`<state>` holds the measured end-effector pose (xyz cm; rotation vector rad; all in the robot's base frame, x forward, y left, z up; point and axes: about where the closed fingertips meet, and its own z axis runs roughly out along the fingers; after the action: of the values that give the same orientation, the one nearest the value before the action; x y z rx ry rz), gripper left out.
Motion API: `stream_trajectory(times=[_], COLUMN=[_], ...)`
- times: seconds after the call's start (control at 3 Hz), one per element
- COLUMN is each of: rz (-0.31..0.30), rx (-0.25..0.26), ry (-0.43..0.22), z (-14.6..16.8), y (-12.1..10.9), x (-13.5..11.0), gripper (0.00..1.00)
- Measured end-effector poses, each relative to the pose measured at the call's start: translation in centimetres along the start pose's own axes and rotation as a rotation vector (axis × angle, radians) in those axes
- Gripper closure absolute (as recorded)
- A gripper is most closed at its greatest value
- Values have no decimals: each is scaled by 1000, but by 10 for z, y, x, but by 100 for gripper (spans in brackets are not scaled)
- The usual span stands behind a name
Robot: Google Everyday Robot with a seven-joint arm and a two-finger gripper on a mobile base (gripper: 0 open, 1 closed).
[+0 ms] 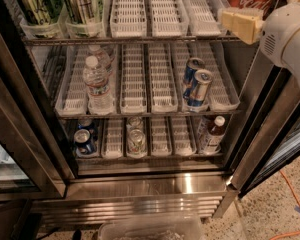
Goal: Pick coke can from top shelf of fridge
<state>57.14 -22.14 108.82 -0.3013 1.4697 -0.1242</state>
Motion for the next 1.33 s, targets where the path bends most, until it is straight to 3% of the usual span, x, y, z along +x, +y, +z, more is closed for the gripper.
stream_trajectory(times=[0.67, 1.33], rz=[36, 32], rx=[49, 127], ry=[4, 1], z=[12, 24], y=[-4, -22], x=[-2, 0], gripper=[23, 23])
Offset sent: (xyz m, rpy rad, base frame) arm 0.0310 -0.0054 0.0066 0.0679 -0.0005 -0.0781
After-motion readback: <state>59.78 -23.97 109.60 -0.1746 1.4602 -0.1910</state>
